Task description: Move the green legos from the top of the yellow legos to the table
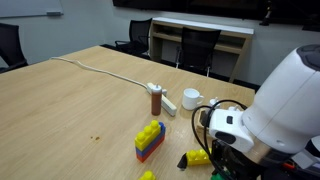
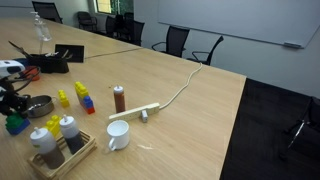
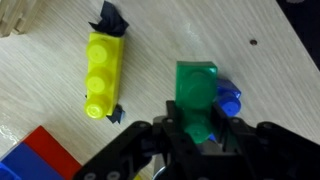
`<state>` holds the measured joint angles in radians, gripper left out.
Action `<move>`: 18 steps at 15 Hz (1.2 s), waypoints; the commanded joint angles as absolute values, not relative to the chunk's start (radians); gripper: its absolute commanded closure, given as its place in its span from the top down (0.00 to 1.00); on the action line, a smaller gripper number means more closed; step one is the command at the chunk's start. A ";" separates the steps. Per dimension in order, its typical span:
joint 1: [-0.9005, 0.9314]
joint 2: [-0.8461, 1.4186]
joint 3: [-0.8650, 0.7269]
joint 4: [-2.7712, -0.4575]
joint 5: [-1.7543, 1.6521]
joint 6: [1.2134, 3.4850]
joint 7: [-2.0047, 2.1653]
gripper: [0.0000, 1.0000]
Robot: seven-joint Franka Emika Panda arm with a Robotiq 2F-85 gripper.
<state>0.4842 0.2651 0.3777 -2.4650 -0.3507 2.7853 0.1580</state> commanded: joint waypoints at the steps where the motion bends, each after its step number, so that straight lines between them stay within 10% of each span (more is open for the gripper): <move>1: 0.475 0.232 0.358 -2.541 -0.368 2.867 0.167 0.11; 14: 0.528 0.257 0.221 -2.661 -0.537 3.014 0.300 0.11; 18: 0.552 0.273 0.190 -2.646 -0.574 3.011 0.319 0.61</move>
<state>0.5212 0.2672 0.2260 -2.6493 -0.5345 2.9928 0.2882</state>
